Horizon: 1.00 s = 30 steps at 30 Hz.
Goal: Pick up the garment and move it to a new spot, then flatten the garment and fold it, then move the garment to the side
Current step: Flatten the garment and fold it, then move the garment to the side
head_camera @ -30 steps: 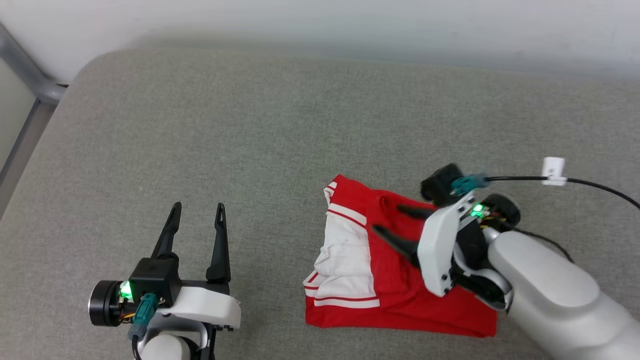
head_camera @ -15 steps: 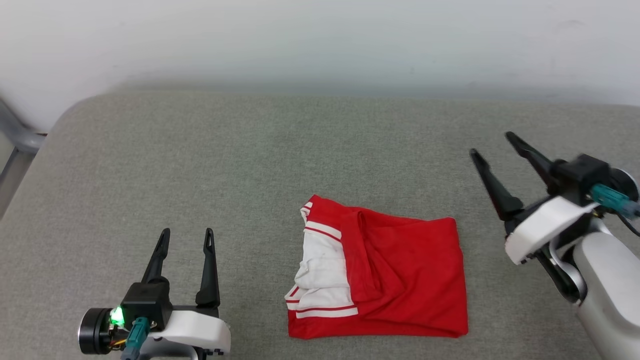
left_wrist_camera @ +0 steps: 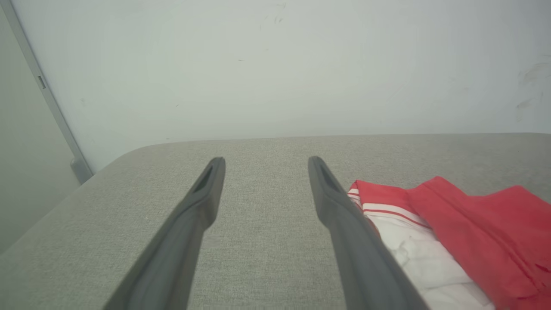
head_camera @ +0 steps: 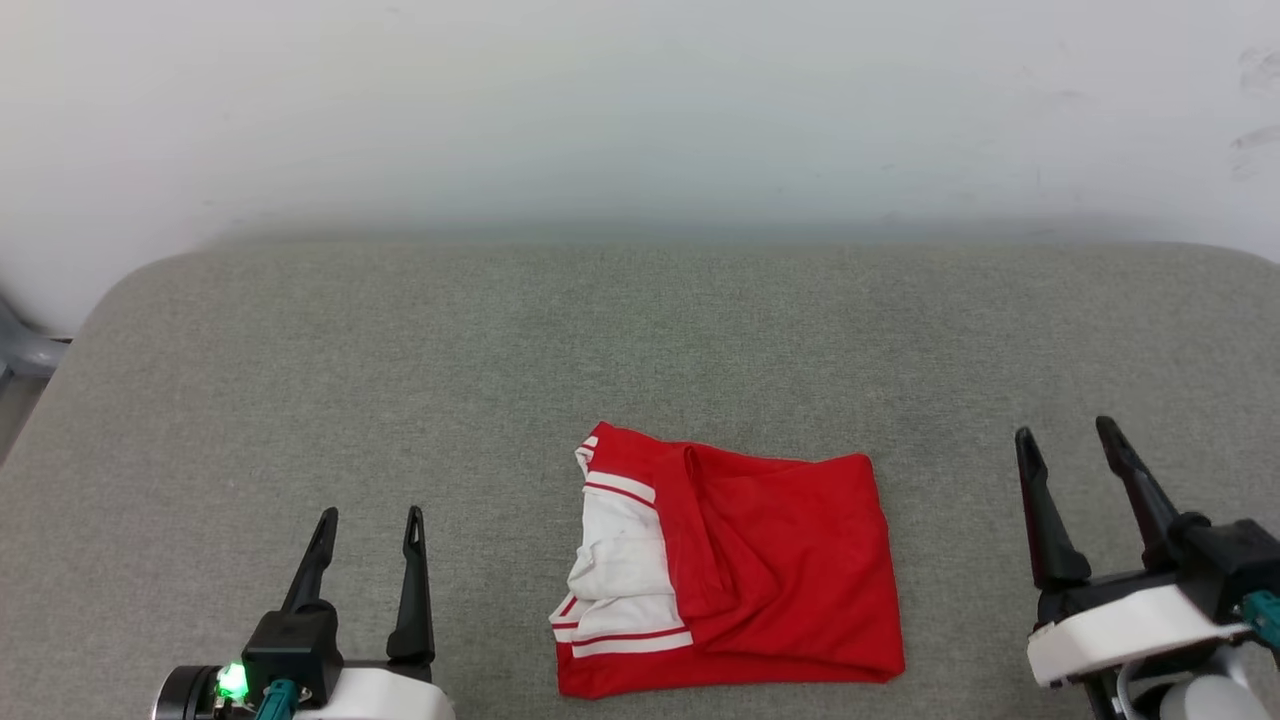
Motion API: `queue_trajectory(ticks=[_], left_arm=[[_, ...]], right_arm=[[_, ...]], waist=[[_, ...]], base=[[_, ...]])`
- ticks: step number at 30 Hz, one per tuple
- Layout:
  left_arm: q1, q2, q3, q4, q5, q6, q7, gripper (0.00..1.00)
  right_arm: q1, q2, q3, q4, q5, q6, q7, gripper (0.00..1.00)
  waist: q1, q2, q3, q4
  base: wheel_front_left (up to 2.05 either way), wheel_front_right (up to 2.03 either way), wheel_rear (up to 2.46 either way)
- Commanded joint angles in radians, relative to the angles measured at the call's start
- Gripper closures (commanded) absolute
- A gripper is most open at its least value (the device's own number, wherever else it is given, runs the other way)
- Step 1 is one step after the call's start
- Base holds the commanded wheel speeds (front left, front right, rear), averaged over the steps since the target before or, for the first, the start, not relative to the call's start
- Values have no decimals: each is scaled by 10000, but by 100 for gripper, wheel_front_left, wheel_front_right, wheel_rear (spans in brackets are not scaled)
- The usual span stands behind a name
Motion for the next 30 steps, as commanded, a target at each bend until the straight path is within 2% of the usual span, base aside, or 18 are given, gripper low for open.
queue_trajectory(ticks=[1, 7, 16, 26, 30], left_arm=[[69, -2, 26, -51, 19, 26, -51, 0], [363, -2, 75, -100, 22, -29, -51, 0], [553, -3, 58, -2, 46, -57, -51, 0], [552, -4, 47, 141, 65, -71, -51, 0], [462, -4, 21, 168, 60, -92, -51, 0]], right_arm=[[131, 77, -46, -86, -29, -8, -12, 0], [977, 592, -361, -455, -211, -8, -13, 0], [1541, 908, -571, -421, -253, -8, -14, 0], [1107, 959, -609, -340, -299, -8, -15, 0], [457, 559, -538, -411, -182, -8, -15, 0]], waist=[[1, -1, -41, -51], [1, -1, -158, -123], [1, -1, -303, -108], [1, -1, -343, -105], [1, -1, -281, -90]], base=[[0, 0, 0], [0, 0, 0], [0, 0, 0], [0, 0, 0], [0, 0, 0]])
